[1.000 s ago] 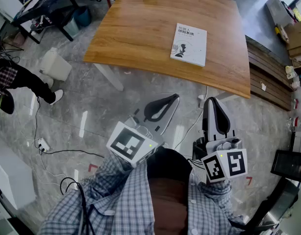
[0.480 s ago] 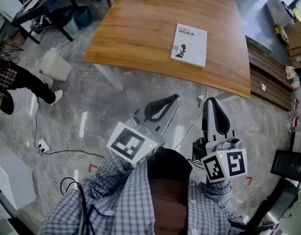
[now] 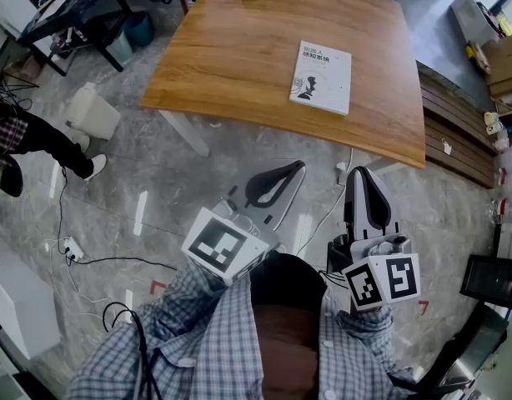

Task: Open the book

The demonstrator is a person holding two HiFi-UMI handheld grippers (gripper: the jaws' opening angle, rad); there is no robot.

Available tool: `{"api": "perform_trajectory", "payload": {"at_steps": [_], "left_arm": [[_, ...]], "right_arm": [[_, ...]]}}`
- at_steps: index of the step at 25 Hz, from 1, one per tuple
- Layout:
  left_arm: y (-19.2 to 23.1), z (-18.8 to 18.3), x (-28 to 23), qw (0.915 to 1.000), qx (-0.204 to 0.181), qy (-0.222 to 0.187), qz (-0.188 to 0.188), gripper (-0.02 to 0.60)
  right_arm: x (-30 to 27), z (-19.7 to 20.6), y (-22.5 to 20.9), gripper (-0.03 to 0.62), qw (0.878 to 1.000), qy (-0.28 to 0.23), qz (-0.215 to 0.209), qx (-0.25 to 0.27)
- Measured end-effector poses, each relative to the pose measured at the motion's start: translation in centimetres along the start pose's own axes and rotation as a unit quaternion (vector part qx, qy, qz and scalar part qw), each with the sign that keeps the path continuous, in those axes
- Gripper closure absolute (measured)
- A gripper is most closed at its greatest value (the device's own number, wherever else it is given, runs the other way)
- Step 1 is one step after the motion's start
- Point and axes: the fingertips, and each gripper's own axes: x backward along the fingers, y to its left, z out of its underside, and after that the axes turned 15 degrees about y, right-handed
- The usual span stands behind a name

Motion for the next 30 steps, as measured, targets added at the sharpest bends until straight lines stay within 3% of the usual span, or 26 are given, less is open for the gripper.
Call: {"api": "perform_trajectory", "payload": {"at_steps": [4, 9, 30], "left_arm": [[0.3, -0.3, 0.3, 1.0, -0.001, -0.003, 0.0, 0.574], [0.8, -0.5, 0.6, 1.0, -0.003, -0.006, -0.001, 0.574], [2.2, 0.6, 4.9, 0.9997, -0.019, -0.007, 0.013, 0.574]], "right_arm": [[0.0, -0.2, 0.2, 0.568, 1.0, -0.001, 0.003, -0.002], [-0.1, -0.7, 0.7, 0.568, 0.999, -0.002, 0.017, 0.034], [-0.2, 0.8, 5.0, 0.568, 0.999, -0.016, 0.031, 0.012]]}}
